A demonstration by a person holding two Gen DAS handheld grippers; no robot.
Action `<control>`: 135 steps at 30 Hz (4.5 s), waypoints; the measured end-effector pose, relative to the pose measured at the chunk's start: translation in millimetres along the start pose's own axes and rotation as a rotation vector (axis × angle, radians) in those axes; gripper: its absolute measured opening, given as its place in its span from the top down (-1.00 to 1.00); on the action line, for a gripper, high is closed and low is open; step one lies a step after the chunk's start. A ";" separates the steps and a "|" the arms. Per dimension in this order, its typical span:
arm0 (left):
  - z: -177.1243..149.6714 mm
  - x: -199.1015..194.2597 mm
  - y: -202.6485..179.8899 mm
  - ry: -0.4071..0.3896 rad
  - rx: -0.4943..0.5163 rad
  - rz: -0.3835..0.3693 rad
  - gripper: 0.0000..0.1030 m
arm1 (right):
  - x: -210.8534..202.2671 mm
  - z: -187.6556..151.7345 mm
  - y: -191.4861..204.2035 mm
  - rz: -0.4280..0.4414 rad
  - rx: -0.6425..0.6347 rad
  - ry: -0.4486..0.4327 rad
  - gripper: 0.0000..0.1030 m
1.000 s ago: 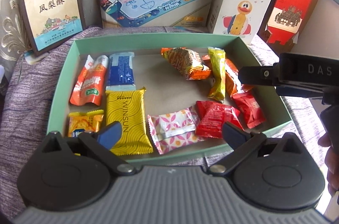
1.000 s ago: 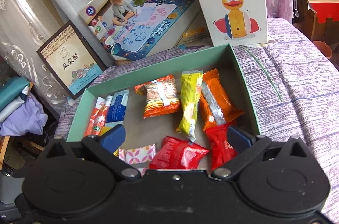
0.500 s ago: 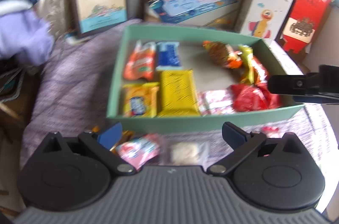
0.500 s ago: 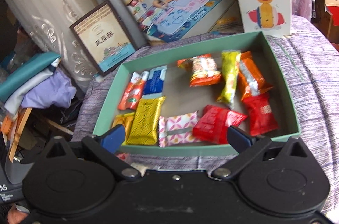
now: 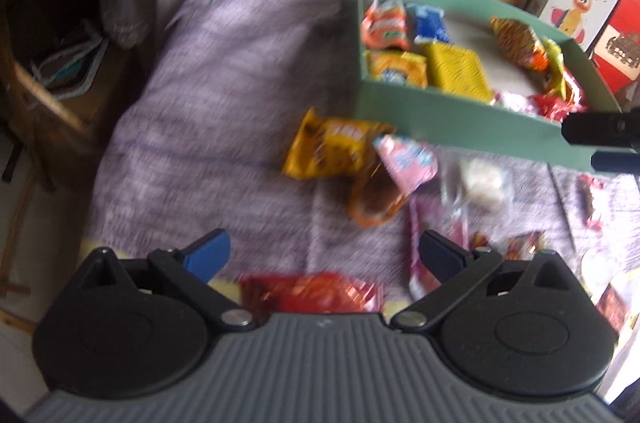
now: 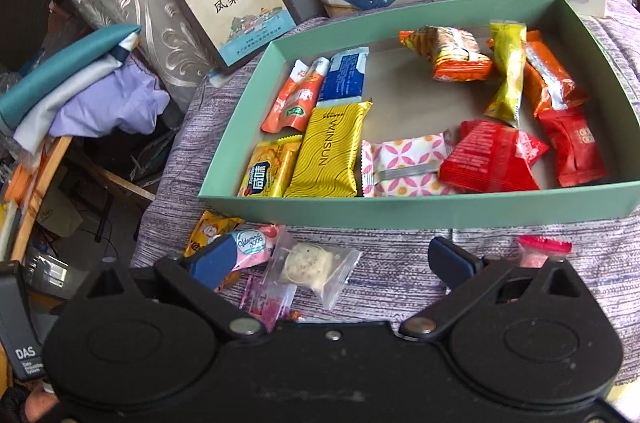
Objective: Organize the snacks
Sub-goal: 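Move both grippers back toward the remaining snack pile, then grasp the red wrapped candy with left gripper while right grasps clear cookie bag, then carry both snacks into the green tray and open both grippers, then move both grippers back toward the snacks lying in front of the tray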
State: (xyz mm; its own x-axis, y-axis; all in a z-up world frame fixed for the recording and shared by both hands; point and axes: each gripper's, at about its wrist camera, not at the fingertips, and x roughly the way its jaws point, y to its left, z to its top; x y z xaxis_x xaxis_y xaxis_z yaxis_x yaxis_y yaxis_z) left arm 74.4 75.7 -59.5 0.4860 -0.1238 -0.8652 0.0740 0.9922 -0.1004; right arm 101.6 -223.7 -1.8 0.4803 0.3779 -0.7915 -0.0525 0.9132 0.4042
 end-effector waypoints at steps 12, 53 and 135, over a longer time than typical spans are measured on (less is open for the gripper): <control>-38.9 -5.3 11.1 0.017 0.042 0.053 -0.99 | 53.7 0.8 32.5 0.043 -0.136 0.087 -0.37; 8.3 -42.1 -20.4 -0.131 0.052 -0.087 0.18 | -15.8 -11.8 17.1 0.057 -0.134 0.000 0.38; 44.1 3.3 -15.7 -0.069 0.074 0.059 -1.00 | -15.3 6.4 -0.6 0.044 0.006 -0.004 -1.00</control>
State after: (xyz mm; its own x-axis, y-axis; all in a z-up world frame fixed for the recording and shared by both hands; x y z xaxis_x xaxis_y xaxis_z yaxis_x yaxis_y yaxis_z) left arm 113.2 59.1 -39.1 0.5503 -0.0685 -0.8322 0.1064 0.9943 -0.0114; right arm 99.9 -231.0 13.0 0.4813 0.4172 -0.7709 -0.0684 0.8947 0.4414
